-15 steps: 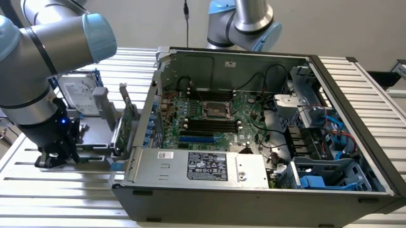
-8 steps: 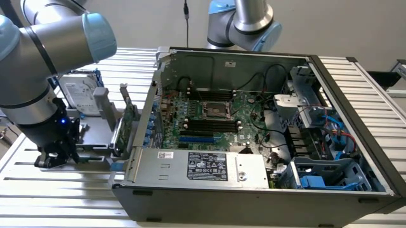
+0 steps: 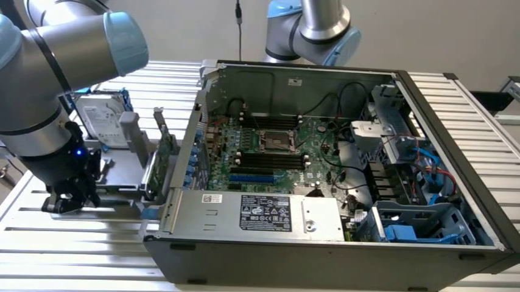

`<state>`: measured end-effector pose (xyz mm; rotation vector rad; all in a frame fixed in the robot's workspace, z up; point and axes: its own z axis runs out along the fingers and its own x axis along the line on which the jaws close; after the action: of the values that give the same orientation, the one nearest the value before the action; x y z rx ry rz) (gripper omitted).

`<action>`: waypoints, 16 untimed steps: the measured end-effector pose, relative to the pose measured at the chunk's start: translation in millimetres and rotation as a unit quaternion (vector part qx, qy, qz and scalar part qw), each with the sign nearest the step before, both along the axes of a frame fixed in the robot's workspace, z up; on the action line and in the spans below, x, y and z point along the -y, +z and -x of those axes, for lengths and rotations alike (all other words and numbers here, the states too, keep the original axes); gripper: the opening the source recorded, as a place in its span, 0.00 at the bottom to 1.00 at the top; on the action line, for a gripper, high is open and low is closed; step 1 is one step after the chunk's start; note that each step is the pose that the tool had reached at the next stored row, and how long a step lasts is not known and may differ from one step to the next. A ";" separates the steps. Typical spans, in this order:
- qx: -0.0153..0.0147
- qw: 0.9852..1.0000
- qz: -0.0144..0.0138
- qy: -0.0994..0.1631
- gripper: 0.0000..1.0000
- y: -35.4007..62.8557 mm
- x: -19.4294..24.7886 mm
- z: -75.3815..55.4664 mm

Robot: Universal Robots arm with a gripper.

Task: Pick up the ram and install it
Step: 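Pick up the ram and move it above insertion slot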

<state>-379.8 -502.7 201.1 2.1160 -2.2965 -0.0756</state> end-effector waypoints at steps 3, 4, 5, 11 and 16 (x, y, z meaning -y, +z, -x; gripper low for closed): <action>0.000 1.000 0.000 0.000 0.14 5.6 0.0 0.0; 0.000 1.000 0.000 0.000 0.14 8.3 0.0 0.0; 0.000 1.000 0.000 0.000 0.14 10.9 0.0 0.0; -0.001 1.000 0.000 0.000 0.14 33.4 0.0 -0.2; -0.001 1.000 0.000 0.000 0.14 56.0 0.0 -0.9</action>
<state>-379.0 -502.7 257.1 2.1147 -2.2952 -0.0782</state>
